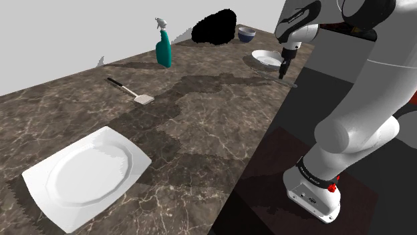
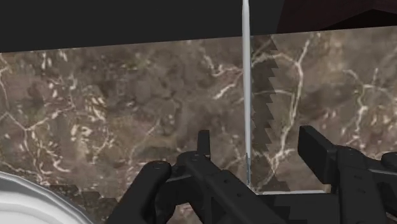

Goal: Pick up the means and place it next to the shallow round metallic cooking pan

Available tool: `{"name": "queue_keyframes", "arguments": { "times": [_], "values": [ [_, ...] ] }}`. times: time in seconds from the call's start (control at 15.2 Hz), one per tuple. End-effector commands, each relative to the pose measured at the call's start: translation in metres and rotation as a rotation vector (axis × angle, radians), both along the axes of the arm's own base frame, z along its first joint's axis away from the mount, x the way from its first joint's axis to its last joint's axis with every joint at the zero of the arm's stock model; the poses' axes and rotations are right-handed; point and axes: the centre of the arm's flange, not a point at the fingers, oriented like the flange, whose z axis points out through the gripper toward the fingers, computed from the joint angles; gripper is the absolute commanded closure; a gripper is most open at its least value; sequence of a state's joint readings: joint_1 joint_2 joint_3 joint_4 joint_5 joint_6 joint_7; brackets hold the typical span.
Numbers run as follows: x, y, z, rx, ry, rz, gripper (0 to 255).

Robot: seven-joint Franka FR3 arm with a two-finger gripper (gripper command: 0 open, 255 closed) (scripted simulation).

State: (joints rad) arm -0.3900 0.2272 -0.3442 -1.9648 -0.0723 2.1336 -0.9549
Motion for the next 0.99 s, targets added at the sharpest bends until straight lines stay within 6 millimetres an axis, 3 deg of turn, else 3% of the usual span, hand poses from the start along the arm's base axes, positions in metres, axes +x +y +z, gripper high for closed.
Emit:
{"name": "queue_keyframes", "arguments": {
  "times": [0.0, 0.2, 0.46, 0.92],
  "values": [
    [0.000, 0.000, 0.000, 0.000, 0.000, 0.000, 0],
    [0.000, 0.000, 0.000, 0.000, 0.000, 0.000, 0],
    [0.006, 0.004, 0.049, 0.000, 0.000, 0.000, 0],
    [0.006, 0.004, 0.049, 0.000, 0.000, 0.000, 0]
  ]
}}
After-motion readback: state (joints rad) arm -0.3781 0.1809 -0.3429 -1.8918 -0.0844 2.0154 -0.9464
